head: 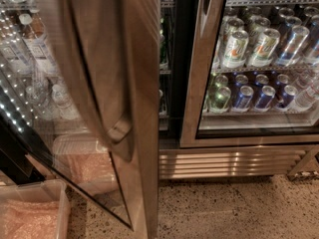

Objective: Open left fridge door

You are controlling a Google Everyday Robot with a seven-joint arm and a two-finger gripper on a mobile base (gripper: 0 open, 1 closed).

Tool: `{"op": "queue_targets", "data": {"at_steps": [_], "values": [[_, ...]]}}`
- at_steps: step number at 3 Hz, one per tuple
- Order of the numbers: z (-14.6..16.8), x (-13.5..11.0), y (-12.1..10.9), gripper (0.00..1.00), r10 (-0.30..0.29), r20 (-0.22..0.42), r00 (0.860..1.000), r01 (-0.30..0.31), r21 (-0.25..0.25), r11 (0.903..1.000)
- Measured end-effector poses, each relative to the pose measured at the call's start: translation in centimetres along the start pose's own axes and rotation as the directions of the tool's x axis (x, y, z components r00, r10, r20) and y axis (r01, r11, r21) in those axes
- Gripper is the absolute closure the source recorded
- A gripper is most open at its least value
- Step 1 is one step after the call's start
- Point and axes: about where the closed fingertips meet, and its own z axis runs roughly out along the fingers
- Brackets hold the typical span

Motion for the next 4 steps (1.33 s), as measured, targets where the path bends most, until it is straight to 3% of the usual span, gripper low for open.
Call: {"op": "queue_targets", "data": {"at_steps": [2,3,4], "values": [[0.0,0.0,0.0,0.12,0.0,0.0,1.0,0.0,0.0,1.0],[0.0,0.0,0.0,0.0,0.0,0.0,1.0,0.0,0.0,1.0],[0.0,0.0,0.0,0.0,0.0,0.0,1.0,0.0,0.0,1.0]]}}
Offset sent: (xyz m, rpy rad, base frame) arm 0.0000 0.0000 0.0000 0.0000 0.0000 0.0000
